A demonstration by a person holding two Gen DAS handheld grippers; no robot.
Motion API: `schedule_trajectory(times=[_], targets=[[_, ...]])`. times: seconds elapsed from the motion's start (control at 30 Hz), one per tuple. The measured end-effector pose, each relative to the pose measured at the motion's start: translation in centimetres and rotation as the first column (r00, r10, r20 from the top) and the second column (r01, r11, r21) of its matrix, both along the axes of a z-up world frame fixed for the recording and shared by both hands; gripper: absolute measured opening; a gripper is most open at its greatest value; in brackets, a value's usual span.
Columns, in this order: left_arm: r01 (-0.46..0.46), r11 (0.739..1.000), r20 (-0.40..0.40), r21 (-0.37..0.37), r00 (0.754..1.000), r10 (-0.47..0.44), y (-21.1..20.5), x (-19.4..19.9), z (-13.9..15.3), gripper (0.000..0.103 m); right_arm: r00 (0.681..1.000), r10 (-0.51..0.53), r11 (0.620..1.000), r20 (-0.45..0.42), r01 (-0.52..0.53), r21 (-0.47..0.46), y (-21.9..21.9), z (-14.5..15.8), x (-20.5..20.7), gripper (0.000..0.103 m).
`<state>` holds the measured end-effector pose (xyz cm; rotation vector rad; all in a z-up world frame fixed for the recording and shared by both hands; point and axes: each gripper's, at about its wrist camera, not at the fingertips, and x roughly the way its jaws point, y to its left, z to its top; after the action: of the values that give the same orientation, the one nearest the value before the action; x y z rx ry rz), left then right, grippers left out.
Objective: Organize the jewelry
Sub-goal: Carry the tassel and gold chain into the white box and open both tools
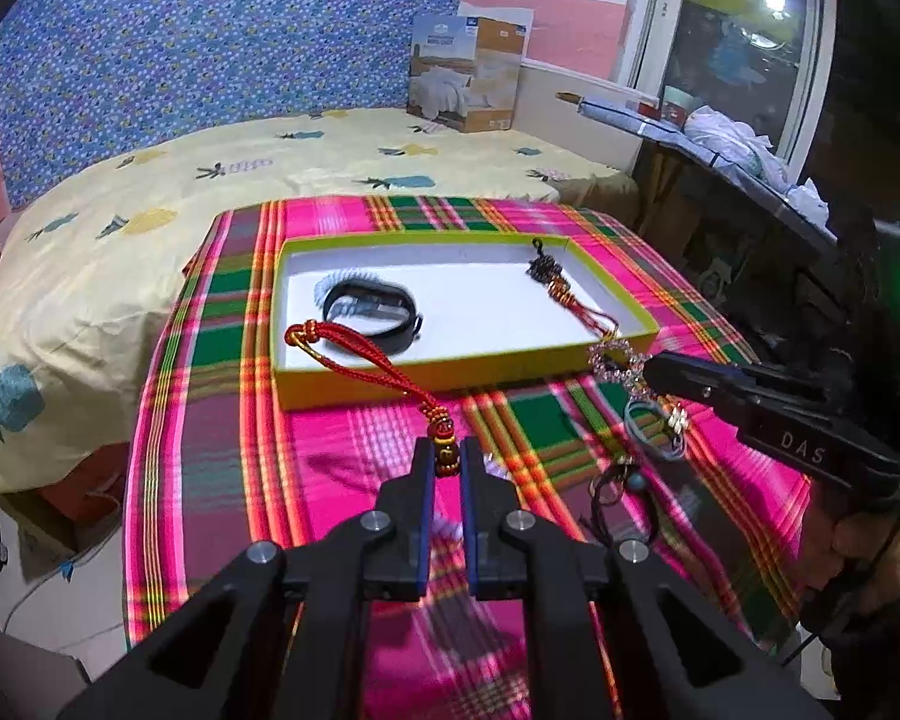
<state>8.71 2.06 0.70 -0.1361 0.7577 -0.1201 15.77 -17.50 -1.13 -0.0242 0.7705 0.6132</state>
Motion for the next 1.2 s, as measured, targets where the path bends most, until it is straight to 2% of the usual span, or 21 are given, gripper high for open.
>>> schedule_trajectory(times=[0.47, 0.77, 1.2], targets=[[0.038, 0.999, 0.012, 0.018, 0.999, -0.038, -1.5, 4.3, 0.8, 0.008, 0.998, -0.047, 0.999, 0.03, 0.047, 0.001, -1.2, 1.0, 3.0, 0.006], [0.063, 0.997, 0.02, 0.041, 0.998, -0.064, -2.2, 8.4, 1.3, 0.008, 0.997, -0.08, 0.996, 0.02, 0.08, -0.024, -1.4, 0.3, 6.5, 0.006], [0.077, 0.996, -0.074, 0.044, 0.995, -0.074, -2.8, 14.8, -1.4, 0.008, 0.995, -0.093, 0.994, -0.041, 0.09, -0.061, -1.1, -2.3, 10.2, 0.006]])
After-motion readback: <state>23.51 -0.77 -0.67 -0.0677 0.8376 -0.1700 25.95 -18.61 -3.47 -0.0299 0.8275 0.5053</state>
